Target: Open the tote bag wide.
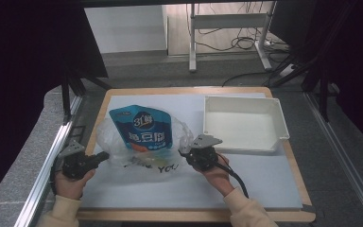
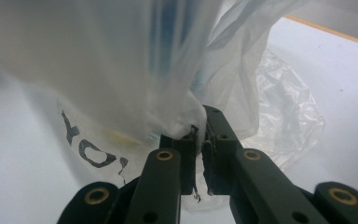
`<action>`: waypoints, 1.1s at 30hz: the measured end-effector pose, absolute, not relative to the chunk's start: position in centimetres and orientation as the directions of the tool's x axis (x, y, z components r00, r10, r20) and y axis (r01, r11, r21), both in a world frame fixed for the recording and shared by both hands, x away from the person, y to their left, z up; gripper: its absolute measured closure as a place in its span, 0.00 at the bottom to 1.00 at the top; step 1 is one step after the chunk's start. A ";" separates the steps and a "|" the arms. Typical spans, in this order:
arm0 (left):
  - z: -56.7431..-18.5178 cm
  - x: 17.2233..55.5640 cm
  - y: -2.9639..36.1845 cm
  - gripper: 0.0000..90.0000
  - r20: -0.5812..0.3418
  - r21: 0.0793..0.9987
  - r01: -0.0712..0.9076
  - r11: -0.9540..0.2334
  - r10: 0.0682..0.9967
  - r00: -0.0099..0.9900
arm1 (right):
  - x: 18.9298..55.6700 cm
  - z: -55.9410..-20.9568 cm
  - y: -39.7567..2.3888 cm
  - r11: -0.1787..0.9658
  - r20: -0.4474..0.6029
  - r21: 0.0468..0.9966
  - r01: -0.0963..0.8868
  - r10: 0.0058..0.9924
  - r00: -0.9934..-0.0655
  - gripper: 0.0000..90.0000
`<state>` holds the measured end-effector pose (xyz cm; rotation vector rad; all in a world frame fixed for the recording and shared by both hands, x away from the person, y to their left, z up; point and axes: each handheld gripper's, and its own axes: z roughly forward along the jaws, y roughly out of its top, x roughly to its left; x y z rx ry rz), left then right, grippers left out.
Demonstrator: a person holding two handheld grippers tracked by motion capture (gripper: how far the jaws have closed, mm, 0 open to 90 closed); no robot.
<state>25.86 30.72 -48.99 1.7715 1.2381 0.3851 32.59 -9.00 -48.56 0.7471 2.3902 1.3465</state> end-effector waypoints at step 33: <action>-51.3 26.9 29.4 1.00 -0.208 0.773 0.622 -0.124 0.878 0.432 | 32.9 -50.5 -8.7 0.471 -0.004 0.819 0.328 0.575 -0.818 0.92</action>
